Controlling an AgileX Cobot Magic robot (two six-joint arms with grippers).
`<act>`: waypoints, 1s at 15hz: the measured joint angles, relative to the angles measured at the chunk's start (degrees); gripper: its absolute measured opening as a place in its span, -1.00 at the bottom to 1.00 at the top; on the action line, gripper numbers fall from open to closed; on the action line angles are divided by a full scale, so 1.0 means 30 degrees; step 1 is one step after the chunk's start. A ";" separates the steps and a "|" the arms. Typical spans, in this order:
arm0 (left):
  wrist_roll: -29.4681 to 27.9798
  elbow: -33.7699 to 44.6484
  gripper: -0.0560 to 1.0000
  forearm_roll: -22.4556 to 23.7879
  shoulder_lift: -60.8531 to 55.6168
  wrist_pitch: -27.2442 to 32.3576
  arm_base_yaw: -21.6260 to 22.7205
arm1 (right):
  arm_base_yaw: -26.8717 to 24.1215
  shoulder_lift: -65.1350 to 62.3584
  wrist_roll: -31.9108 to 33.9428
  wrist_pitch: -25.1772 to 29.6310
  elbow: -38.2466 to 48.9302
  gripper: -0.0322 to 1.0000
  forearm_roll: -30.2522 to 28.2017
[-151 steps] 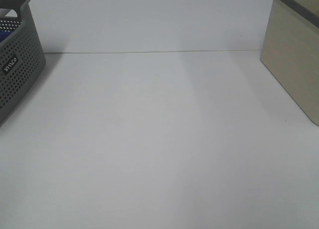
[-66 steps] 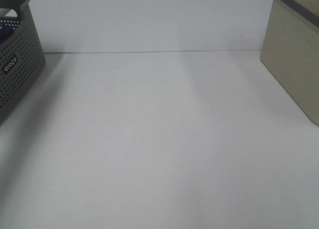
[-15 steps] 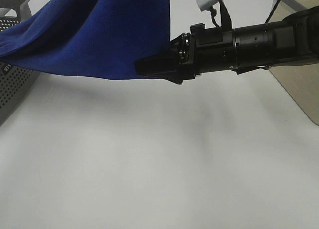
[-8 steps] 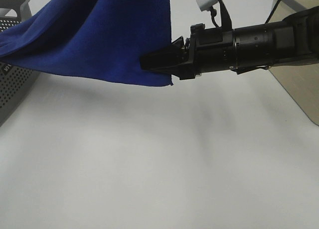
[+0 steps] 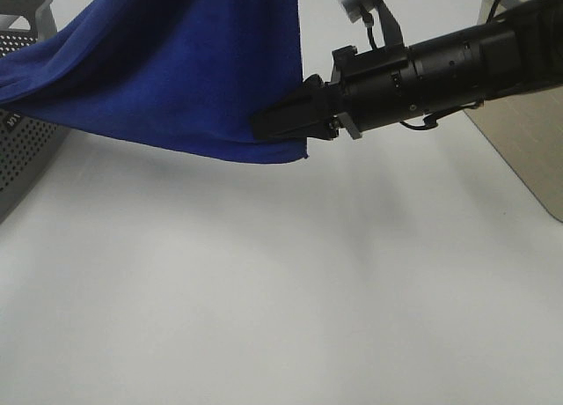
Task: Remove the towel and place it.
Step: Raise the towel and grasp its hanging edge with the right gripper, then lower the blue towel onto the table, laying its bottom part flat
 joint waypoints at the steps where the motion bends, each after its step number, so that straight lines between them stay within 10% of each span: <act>1: 0.0000 0.0000 -0.89 0.0000 0.0000 0.0000 0.0000 | 0.0000 -0.0095 0.2922 0.0115 -0.1012 -0.91 -0.2483; 8: -0.3438 0.0000 -0.89 0.1261 0.0000 -0.0707 0.0000 | 0.0000 -0.0286 1.8850 0.4870 -0.9549 -0.91 -1.5890; 15: -0.5596 0.0000 -0.89 0.2884 0.1127 -0.8518 0.1318 | 0.0000 -0.0286 2.1906 0.5099 -1.9194 -0.91 -2.3033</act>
